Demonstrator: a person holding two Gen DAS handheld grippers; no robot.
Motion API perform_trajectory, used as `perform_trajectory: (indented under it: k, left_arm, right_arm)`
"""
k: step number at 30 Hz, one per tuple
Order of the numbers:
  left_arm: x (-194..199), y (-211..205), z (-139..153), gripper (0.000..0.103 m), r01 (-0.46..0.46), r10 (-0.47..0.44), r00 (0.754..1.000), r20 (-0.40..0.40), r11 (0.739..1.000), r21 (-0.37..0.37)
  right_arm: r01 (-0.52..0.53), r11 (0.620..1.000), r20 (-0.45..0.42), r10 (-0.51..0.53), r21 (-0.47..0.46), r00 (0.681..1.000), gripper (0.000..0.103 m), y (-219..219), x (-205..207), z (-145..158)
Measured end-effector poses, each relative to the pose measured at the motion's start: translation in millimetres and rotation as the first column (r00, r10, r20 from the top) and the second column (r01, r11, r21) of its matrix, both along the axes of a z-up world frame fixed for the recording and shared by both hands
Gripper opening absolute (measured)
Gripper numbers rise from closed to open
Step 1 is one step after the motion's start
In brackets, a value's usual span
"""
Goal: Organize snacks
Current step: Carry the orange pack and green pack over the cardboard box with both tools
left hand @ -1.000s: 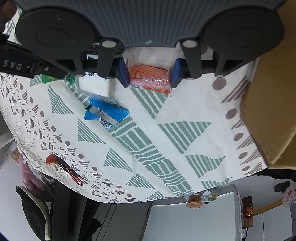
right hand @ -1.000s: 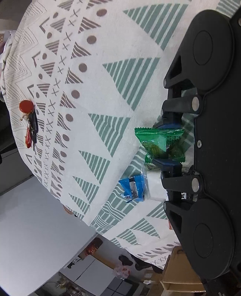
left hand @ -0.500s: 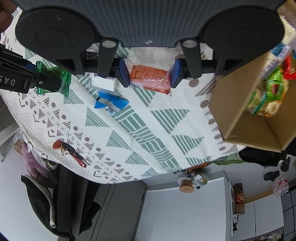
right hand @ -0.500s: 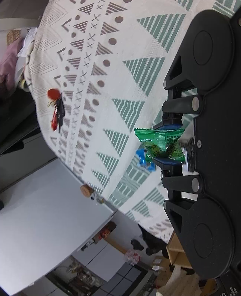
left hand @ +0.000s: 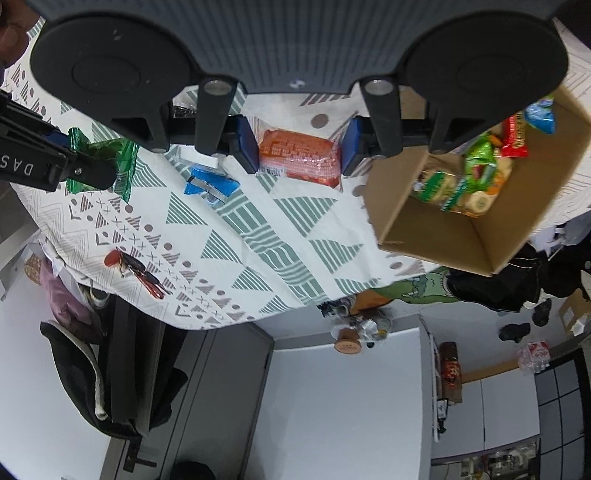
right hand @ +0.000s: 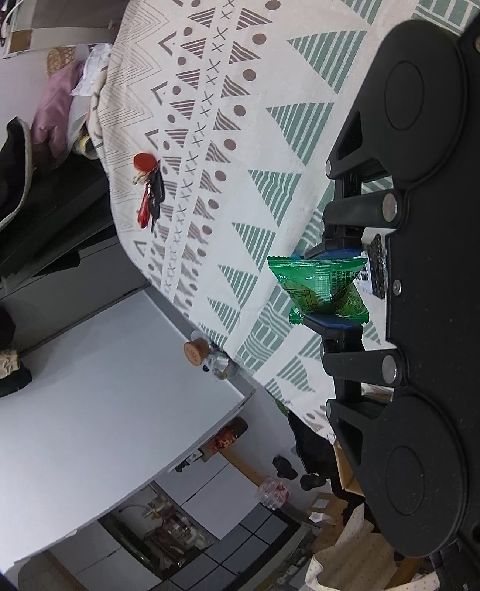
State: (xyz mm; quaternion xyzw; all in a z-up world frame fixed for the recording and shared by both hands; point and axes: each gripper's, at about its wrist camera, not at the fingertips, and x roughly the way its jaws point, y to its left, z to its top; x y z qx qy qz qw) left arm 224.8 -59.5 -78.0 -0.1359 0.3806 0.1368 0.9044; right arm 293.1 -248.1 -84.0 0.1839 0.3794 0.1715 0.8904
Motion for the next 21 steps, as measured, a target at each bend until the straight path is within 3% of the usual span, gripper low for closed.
perform_trajectory:
  k: [21]
  left_arm:
    - [-56.7, 47.0, 44.0, 0.047, -0.088, 0.087, 0.993, 0.074, 0.996, 0.008]
  right_arm:
    - [-0.076, 0.997, 0.112, 0.074, 0.013, 0.991, 0.029, 47.7, -48.1, 46.1]
